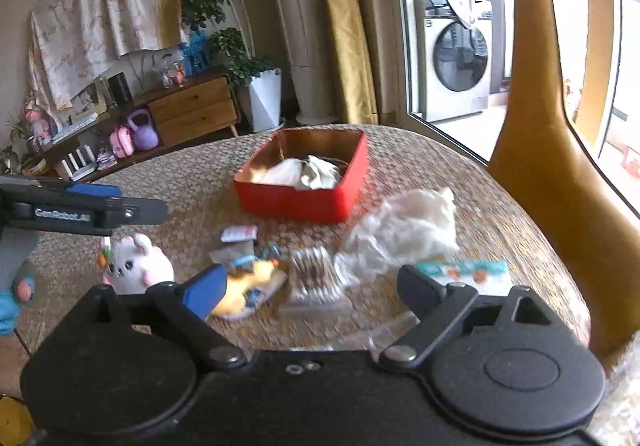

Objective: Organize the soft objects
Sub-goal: 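Withdraw both tools from the red box back over the table, then grasp the yellow rubber duck with the left tool while the right tool grasps the plastic bag, then lift the yellow duck with the left tool while the right tool lifts the plastic bag, then carry the yellow duck and plastic bag with both tools over the red box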

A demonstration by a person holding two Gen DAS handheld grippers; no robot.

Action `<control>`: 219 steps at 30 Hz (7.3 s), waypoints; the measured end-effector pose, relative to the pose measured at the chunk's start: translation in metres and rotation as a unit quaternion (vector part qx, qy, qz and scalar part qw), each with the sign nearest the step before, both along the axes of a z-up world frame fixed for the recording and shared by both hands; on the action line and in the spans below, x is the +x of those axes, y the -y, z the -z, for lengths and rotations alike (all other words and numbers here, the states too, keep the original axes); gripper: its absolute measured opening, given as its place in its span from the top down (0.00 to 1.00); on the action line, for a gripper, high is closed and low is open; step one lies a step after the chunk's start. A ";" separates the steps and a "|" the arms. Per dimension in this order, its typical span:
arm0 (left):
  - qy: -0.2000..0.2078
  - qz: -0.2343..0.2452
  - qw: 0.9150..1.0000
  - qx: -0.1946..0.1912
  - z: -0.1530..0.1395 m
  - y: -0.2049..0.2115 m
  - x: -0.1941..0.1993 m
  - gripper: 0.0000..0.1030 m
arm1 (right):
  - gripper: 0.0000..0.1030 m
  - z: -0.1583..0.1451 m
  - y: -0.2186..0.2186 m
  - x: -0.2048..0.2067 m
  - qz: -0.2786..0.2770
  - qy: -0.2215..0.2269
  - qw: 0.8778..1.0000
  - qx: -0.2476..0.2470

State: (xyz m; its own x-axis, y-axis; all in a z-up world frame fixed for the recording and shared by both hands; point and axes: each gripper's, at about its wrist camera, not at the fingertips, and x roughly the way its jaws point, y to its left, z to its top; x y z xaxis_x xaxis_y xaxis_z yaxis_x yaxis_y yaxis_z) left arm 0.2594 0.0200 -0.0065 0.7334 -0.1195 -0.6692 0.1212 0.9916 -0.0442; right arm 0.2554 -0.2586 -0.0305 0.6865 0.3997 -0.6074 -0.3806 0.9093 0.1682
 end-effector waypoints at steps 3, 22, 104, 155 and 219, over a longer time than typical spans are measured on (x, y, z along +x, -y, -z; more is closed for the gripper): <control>-0.002 0.001 1.000 -0.005 0.008 0.000 -0.007 0.01 | 0.11 0.011 0.011 -0.011 0.014 -0.003 1.000 0.001; -0.050 -0.003 0.999 -0.020 0.069 0.010 -0.022 0.01 | 0.08 0.085 0.042 -0.001 0.045 -0.046 0.997 -0.030; -0.075 -0.077 0.994 -0.020 0.135 0.006 0.014 0.68 | 0.40 0.134 0.027 0.056 0.054 -0.039 0.992 -0.108; -0.076 -0.018 0.992 -0.103 0.088 -0.008 -0.014 0.71 | 0.99 0.027 0.015 0.000 -0.005 0.048 0.999 0.005; -0.070 0.047 0.996 -0.026 0.070 0.017 -0.021 0.68 | 0.98 0.022 0.016 0.001 -0.001 0.024 0.999 0.026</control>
